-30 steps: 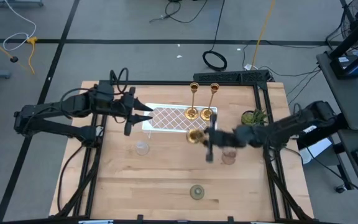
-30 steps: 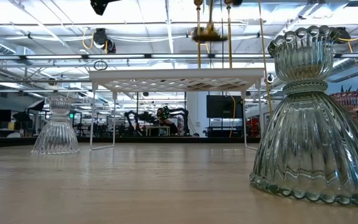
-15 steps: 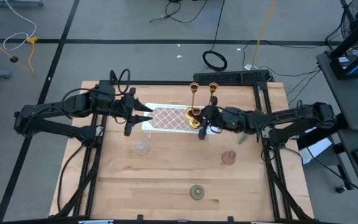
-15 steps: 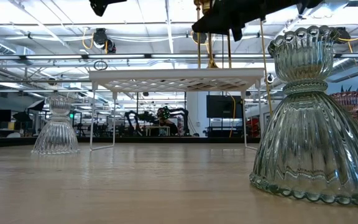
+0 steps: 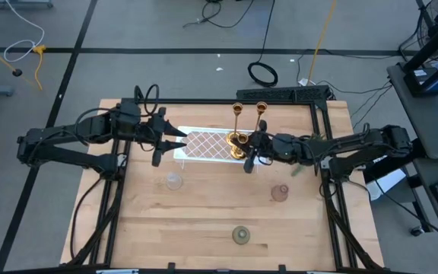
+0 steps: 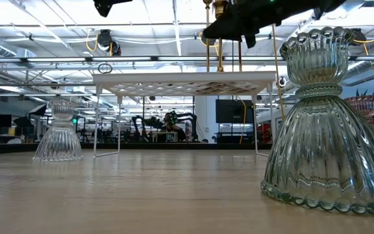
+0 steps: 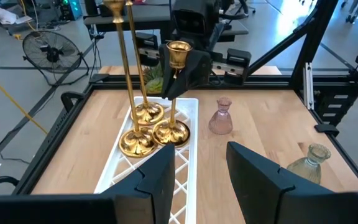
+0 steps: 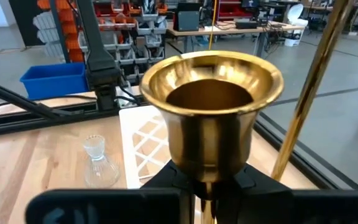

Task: Pick & Place candle stick holders
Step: Put the gold candle holder on the shelf, then put the transparent candle holder on the shelf

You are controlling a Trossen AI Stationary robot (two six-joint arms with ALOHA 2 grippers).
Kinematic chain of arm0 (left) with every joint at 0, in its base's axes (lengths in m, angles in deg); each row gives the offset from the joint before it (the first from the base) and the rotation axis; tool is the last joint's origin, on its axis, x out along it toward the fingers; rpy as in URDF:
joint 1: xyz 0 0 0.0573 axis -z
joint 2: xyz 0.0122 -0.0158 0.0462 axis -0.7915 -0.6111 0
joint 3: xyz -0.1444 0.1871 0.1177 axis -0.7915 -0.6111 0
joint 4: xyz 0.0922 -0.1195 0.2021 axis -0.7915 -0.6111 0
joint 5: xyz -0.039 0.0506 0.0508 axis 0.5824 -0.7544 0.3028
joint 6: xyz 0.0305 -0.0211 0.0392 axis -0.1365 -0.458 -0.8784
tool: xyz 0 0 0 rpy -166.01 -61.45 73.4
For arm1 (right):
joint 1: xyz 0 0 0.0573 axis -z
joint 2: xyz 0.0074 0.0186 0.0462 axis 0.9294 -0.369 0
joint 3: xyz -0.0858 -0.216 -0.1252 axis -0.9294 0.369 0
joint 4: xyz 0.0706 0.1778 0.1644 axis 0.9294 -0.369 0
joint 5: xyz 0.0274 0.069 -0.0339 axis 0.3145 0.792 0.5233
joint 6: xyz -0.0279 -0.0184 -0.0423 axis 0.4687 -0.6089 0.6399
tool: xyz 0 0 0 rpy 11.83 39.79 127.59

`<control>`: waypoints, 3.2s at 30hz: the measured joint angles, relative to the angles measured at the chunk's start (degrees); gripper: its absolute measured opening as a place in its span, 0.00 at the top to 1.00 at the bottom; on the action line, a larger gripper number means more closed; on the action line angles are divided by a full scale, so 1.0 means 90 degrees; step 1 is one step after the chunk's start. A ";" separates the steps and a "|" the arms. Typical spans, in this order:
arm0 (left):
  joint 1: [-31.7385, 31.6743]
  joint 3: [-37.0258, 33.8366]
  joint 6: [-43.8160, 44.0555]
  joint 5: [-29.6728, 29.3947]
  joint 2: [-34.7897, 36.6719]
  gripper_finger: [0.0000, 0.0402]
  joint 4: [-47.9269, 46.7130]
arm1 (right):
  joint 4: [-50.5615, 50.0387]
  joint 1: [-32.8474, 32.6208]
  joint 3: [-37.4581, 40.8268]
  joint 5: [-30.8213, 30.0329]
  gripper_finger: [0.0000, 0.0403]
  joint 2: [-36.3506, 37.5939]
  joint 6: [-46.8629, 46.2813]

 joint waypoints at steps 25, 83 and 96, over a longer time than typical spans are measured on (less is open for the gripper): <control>-0.0001 0.0000 0.0080 0.0000 0.0000 0.62 0.0002 | -0.0128 -0.0272 0.0066 -0.0034 0.68 -0.0021 0.0219; 0.0005 0.0005 -0.0656 0.0596 -0.0002 0.62 -0.1142 | -0.3666 -0.1104 0.0121 -0.0151 0.68 0.1214 -0.1552; 0.1642 -0.0478 -0.0682 0.0455 0.0000 0.62 -0.2131 | -0.2396 -0.2058 0.0816 -0.0143 0.54 0.1246 -0.1501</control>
